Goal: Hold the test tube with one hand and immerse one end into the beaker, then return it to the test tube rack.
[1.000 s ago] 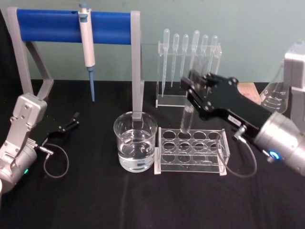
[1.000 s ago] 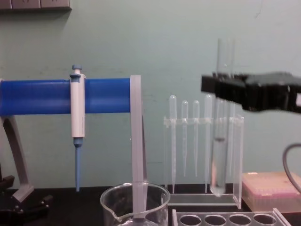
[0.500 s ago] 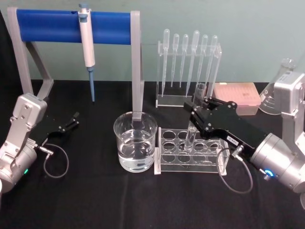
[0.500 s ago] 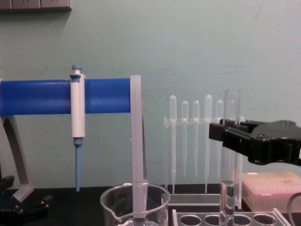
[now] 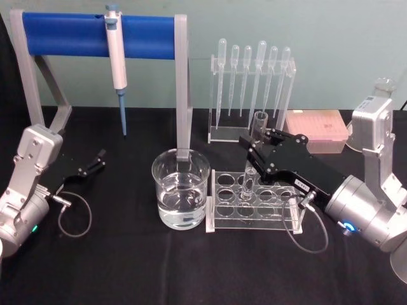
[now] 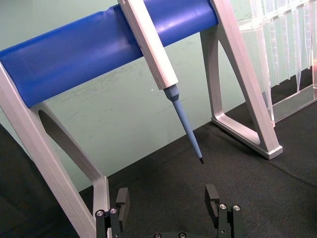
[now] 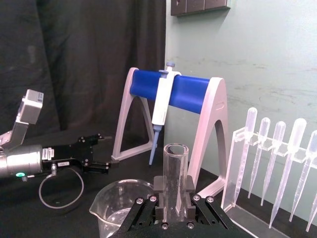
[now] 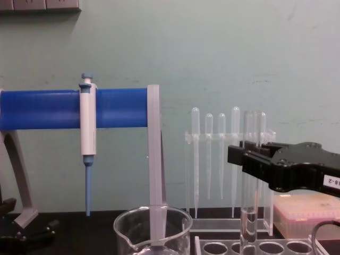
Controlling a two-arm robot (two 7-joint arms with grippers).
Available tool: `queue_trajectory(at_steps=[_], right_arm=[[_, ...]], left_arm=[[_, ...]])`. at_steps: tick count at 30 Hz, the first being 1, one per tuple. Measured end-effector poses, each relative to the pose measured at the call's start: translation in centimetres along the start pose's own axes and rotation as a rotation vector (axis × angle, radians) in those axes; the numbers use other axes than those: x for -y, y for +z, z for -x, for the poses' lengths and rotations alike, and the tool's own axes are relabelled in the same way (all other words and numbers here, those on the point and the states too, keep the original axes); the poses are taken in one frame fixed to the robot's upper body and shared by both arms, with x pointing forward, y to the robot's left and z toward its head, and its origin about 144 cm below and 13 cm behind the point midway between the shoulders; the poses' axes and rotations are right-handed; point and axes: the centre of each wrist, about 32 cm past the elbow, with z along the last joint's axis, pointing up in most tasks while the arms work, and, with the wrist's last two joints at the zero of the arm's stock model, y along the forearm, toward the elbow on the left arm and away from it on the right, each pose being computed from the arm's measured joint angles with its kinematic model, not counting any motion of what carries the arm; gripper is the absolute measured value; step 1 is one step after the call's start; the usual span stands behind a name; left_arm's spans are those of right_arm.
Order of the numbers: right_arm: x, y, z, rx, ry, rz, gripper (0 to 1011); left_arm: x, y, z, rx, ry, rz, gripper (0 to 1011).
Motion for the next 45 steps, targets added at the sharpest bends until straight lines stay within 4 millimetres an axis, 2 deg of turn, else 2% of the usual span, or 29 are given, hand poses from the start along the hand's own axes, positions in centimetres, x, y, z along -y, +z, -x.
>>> queue_trajectory(at_steps=[24,42,45], right_arm=[[-0.9,-2.4,-0.3,0.022,0.018,0.065,228],[-1.7,-2.4,-0.6,0.042,0.043,0.146,227],[-1.6,-2.3,-0.6,0.044,0.042,0.154,274]], left_arm=[[0.0,0.0,0.0,0.0,0.0,0.0,1000],[0.0,0.0,0.0,0.0,0.0,0.0,1000],[0.0,0.0,0.0,0.0,0.0,0.0,1000]])
